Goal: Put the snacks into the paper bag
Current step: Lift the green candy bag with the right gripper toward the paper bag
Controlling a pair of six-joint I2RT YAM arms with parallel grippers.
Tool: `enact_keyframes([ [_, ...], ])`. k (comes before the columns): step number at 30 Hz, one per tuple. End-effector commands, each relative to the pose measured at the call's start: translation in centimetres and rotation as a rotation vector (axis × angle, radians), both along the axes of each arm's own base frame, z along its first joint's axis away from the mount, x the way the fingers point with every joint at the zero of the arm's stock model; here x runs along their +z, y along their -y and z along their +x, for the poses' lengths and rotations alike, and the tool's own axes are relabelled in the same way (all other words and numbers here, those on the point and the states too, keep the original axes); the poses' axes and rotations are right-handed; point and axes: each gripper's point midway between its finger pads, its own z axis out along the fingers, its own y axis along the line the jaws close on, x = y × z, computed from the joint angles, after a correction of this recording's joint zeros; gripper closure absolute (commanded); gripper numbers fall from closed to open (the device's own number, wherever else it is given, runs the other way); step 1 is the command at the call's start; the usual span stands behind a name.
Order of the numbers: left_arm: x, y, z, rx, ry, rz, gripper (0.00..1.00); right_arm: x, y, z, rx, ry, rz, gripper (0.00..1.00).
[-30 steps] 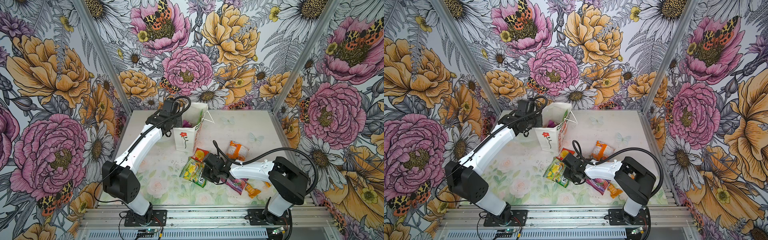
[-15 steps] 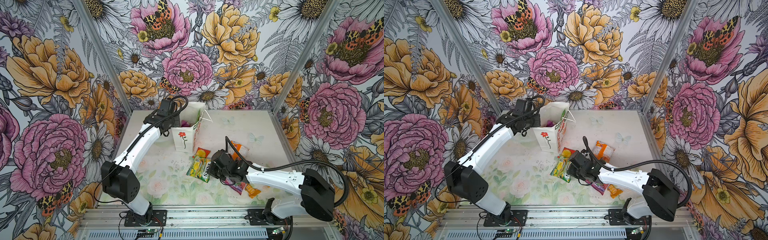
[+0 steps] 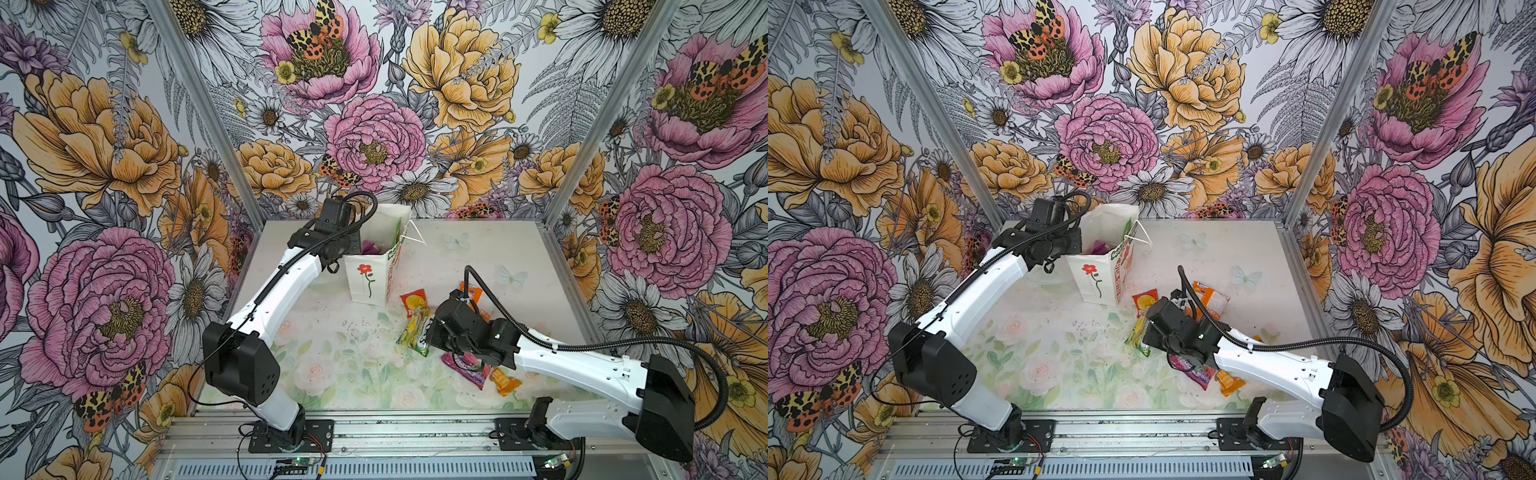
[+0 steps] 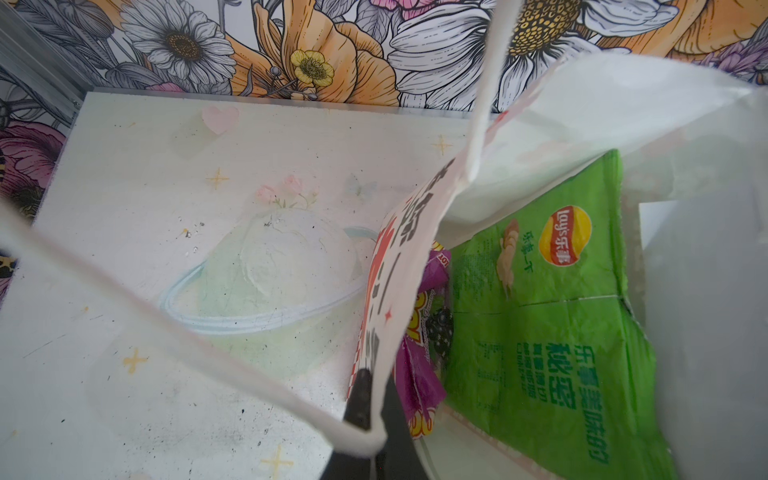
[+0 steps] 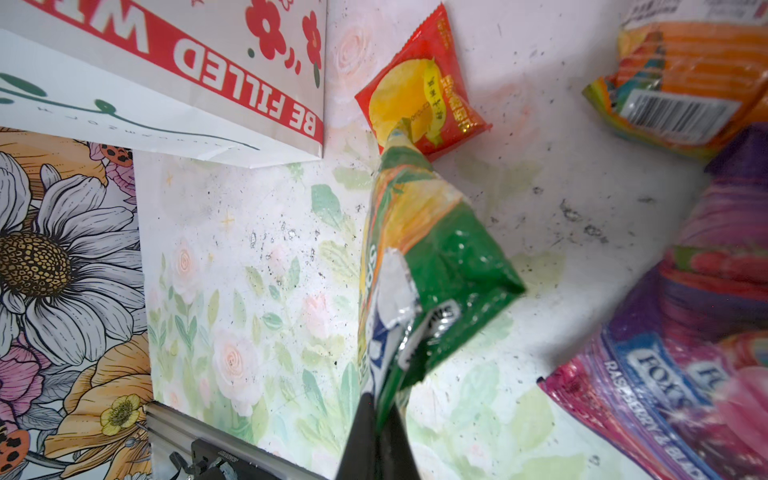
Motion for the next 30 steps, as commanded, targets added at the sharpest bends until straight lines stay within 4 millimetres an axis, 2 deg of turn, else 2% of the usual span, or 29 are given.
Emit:
enact_keyframes([
  [1,2.5,0.5,0.2,-0.011,0.069,-0.029,1.00,4.4,0.5,1.5,0.010,0.136,-0.005,1.00],
  [10,2.8,0.8,0.0,-0.023,0.074,-0.032,1.00,7.0,0.8,2.2,0.028,0.189,-0.021,1.00],
  [21,3.6,2.3,-0.8,-0.075,0.098,0.005,1.00,10.7,5.7,4.6,-0.077,0.248,-0.030,1.00],
  [30,4.0,3.4,-1.4,-0.105,0.125,0.075,1.00,14.4,7.7,5.8,-0.110,0.330,-0.040,1.00],
])
